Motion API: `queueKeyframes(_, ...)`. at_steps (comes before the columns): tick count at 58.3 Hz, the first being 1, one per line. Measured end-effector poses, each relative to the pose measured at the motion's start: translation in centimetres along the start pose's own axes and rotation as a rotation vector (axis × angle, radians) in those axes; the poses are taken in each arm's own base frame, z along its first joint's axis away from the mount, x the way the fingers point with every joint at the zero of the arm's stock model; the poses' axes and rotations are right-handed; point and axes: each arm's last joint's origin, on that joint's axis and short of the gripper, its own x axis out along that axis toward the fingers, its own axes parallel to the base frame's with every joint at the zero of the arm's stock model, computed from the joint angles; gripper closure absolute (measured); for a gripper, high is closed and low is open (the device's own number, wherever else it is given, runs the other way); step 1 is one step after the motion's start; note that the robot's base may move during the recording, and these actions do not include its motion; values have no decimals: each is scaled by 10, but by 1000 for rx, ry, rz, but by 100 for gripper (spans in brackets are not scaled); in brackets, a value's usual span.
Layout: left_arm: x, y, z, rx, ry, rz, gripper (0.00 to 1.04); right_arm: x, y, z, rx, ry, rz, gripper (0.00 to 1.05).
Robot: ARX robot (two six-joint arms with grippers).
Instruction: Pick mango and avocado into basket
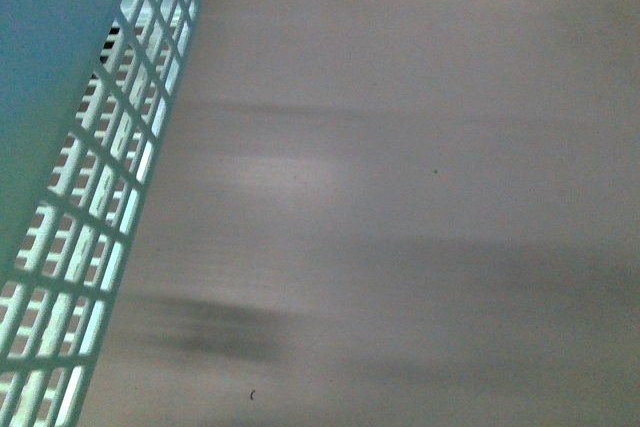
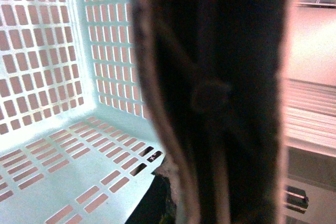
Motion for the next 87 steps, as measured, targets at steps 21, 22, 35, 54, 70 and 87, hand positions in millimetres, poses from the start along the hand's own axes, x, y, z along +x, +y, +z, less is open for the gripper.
queueKeyframes(21, 0, 0, 0, -3, -1, 4, 101, 0, 0, 0, 0, 0, 0, 9)
queueKeyframes(22, 0, 0, 0, -3, -1, 4, 101, 0, 0, 0, 0, 0, 1, 9)
queueKeyframes(35, 0, 1, 0, -3, -1, 5, 101, 0, 0, 0, 0, 0, 0, 9)
queueKeyframes(54, 0, 0, 0, -4, -1, 4, 101, 0, 0, 0, 0, 0, 0, 9)
queueKeyframes(70, 0, 0, 0, -3, -1, 4, 101, 0, 0, 0, 0, 0, 0, 9)
queueKeyframes(87, 0, 0, 0, -3, 0, 4, 101, 0, 0, 0, 0, 0, 0, 9)
